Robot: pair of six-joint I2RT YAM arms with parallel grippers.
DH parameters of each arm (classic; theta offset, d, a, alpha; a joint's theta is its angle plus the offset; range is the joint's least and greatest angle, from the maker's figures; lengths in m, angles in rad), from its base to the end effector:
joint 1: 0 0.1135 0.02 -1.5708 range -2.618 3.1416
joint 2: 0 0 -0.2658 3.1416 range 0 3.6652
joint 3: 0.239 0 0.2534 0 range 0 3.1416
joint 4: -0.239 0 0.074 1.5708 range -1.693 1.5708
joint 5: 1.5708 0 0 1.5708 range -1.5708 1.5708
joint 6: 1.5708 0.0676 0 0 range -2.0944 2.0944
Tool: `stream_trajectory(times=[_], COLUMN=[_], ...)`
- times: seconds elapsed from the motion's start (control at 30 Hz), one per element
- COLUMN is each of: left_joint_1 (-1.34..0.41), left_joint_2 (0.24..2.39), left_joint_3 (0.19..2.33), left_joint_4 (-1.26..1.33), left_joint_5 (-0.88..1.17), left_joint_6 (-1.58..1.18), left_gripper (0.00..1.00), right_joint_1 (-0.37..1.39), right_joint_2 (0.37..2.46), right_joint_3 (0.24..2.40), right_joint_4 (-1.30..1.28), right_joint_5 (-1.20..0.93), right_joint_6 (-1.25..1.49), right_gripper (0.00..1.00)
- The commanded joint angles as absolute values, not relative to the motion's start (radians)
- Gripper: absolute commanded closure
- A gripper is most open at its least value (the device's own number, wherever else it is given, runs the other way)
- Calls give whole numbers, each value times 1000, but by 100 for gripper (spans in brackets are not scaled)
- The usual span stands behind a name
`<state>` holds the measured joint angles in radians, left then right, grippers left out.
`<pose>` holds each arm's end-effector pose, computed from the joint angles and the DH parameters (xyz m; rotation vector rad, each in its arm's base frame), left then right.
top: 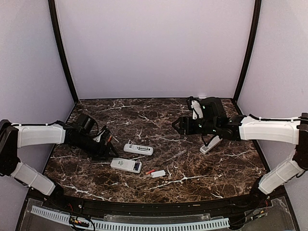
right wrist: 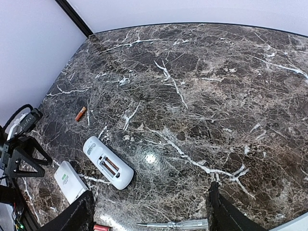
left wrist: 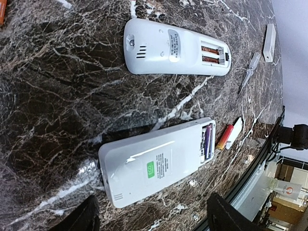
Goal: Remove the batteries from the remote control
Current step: Place the remote control without the battery cover at the center of the board, then adjust the remote control without the battery cover at the center of the board.
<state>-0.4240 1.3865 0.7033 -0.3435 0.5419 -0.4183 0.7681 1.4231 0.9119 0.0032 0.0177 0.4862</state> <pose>0.2303 -0.1422 0.1530 0.2166 2.6946 -0.9906 0.2516 0.2414 0.2394 -0.2931 2.1461 0.7316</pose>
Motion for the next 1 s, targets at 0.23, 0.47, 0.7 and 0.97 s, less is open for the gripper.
stream_trajectory(times=[0.23, 0.47, 0.7, 0.97], left_joint_1=[-354, -345, -354, -414], left_joint_2=[1300, 1296, 1218, 1150], left_joint_3=[887, 824, 660, 526], left_joint_4=[-448, -338, -276, -199], left_joint_5=[559, 591, 580, 602], left_joint_6=[-316, -413, -532, -677], left_gripper=[21, 23, 27, 29], right_joint_1=[786, 810, 810, 811], right_joint_2=[1430, 1531, 1612, 1680], right_joint_3=[934, 977, 1033, 1042], right_joint_4=[-113, -275, -409, -428], right_joint_5=[-58, -10, 111, 92], right_joint_6=[396, 465, 661, 846], right_gripper=[26, 27, 26, 34])
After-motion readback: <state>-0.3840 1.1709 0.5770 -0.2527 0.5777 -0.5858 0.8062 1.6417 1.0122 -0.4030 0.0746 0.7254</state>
